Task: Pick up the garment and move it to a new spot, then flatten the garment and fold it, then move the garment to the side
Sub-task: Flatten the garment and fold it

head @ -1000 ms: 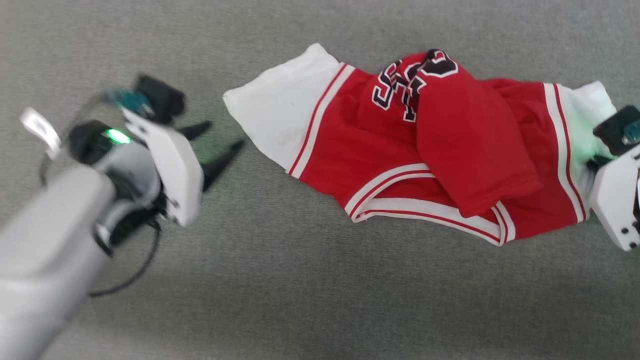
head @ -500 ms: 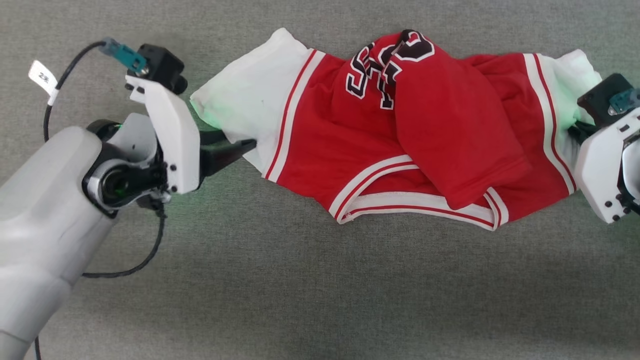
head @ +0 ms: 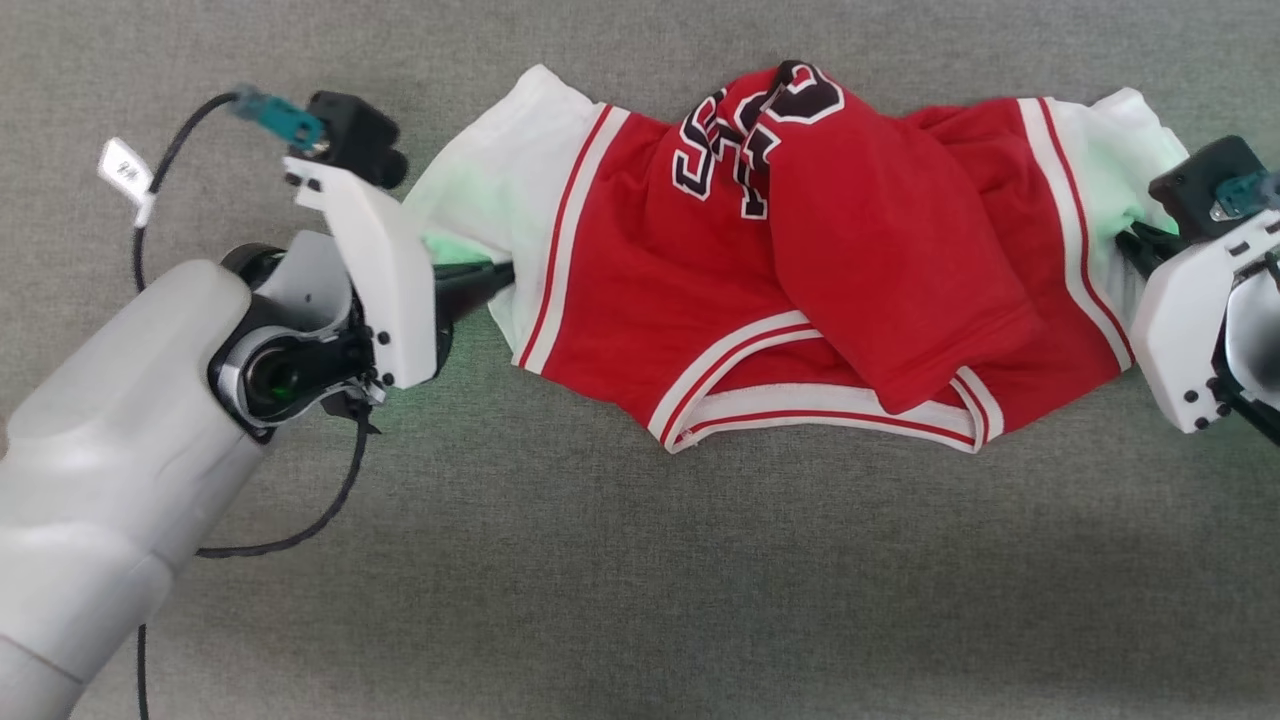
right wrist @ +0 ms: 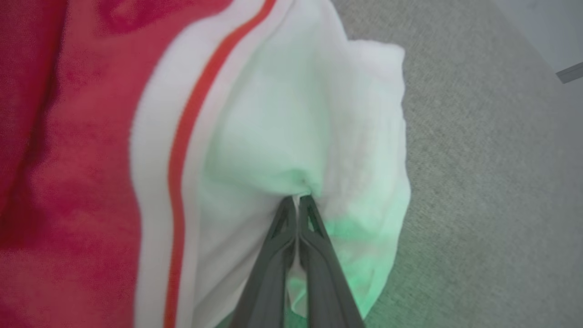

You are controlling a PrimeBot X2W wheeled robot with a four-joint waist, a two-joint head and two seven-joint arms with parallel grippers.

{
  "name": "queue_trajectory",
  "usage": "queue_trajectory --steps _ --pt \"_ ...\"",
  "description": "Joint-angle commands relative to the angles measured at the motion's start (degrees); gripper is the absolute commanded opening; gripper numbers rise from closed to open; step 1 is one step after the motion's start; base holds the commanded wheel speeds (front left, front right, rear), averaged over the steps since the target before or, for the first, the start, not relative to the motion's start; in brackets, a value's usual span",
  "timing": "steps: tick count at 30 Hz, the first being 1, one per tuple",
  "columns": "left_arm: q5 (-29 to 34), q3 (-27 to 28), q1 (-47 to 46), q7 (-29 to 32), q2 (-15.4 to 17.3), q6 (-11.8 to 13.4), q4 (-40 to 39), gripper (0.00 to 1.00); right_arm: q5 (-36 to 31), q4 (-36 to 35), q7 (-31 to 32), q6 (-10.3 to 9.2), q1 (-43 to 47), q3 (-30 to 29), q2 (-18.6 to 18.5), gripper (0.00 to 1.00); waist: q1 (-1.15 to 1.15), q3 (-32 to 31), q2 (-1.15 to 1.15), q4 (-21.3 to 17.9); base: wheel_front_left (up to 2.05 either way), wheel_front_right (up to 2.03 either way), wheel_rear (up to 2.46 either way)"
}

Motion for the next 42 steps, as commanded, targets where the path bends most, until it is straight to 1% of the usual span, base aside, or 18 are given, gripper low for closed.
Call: queue_trajectory --steps 1,6,11,14,16,19,21,25,30,33,36,37,38,40,42 --pt "-0.4 0.3 0.7 -2.2 0.8 0.1 -0.4 0.00 -0.5 1.2 -1.4 -0.13 1.7 0.0 1.3 0.00 0.00 -0.9 0.00 -0.3 0.00 0.00 0.00" --pt "-0.1 1.9 1.1 -11.7 2.8 0.1 -3.9 0.00 -2.0 -1.9 -7.0 -0.14 3.0 -6.8 1.6 0.00 0.00 -2.4 0.00 -0.5 0.00 0.00 0.00" --pt "-1.9 5.1 0.0 -20.4 4.3 0.1 -7.2 0.00 -3.0 -7.5 -8.4 -0.14 4.3 -14.5 3.0 0.00 0.00 -2.4 0.00 -0.7 0.00 0.00 0.00" --pt "-2.1 6.0 -1.5 -23.4 4.3 0.1 -7.6 0.00 -3.0 -10.5 -7.3 -0.14 3.7 -17.7 4.4 0.00 0.00 -2.0 0.00 -1.0 0.00 0.00 0.00" --pt "-2.3 6.3 -2.9 -24.7 3.7 0.1 -6.9 0.00 -2.6 -11.5 -6.6 -0.14 2.0 -19.2 5.8 0.00 0.00 -1.5 0.00 -1.3 0.00 0.00 0.00" --pt "-3.1 7.1 -6.0 -25.8 2.5 0.1 -5.0 0.00 -3.1 -11.1 -6.1 -0.14 -1.6 -20.7 8.1 0.00 0.00 -0.6 0.00 -1.9 0.00 0.00 0.00" --pt "-4.1 7.8 -9.0 -25.6 1.7 0.1 -3.7 0.00 -2.6 -9.5 -5.7 -0.14 -5.5 -21.4 10.2 0.00 0.00 0.4 0.00 -2.5 0.00 0.00 0.00" --pt "-5.1 9.5 -16.3 -25.9 -0.2 0.1 0.9 0.00 -2.9 -3.9 -5.5 -0.14 -15.3 -22.4 13.9 0.00 0.00 2.6 0.00 -3.5 0.00 0.00 0.00" --pt "-6.0 12.9 -27.1 -26.9 -2.7 0.1 11.7 0.00 -4.1 6.1 -4.7 -0.14 -29.0 -23.5 18.7 0.00 0.00 4.9 0.00 -5.1 0.00 0.00 0.00" --pt "-4.0 13.2 -33.9 -27.6 -4.2 0.1 17.8 0.00 -6.3 11.9 -6.1 -0.14 -36.5 -24.1 20.6 0.00 0.00 5.6 0.00 -5.8 0.00 0.00 0.00" --pt "-4.2 12.8 -37.1 -26.6 -6.4 0.1 22.2 0.00 -7.7 17.5 -7.6 -0.14 -40.4 -24.0 21.9 0.00 0.00 5.4 0.00 -6.0 0.00 0.00 0.00" --pt "-4.3 12.1 -37.3 -25.0 -6.9 0.2 25.0 0.00 -8.0 19.5 -7.1 -0.14 -40.8 -23.7 22.1 0.00 0.00 5.1 0.00 -5.9 0.00 0.00 0.00" --pt "-2.8 10.7 -37.8 -23.7 -7.2 0.2 26.6 0.00 -8.0 21.0 -6.5 -0.14 -41.0 -22.7 22.2 0.00 0.00 4.8 0.00 -5.9 0.00 0.00 0.00" --pt "-2.7 9.9 -39.1 -22.5 -8.3 0.1 27.9 0.00 -7.1 22.8 -6.5 -0.13 -41.1 -21.6 22.3 0.00 0.00 4.5 0.00 -5.9 0.00 0.00 0.00" --pt "-2.8 9.6 -38.8 -22.3 -8.7 0.0 28.5 0.00 -6.0 24.5 -6.9 -0.14 -40.9 -21.2 21.7 0.00 0.00 4.4 0.00 -5.9 0.00 0.00 0.00"
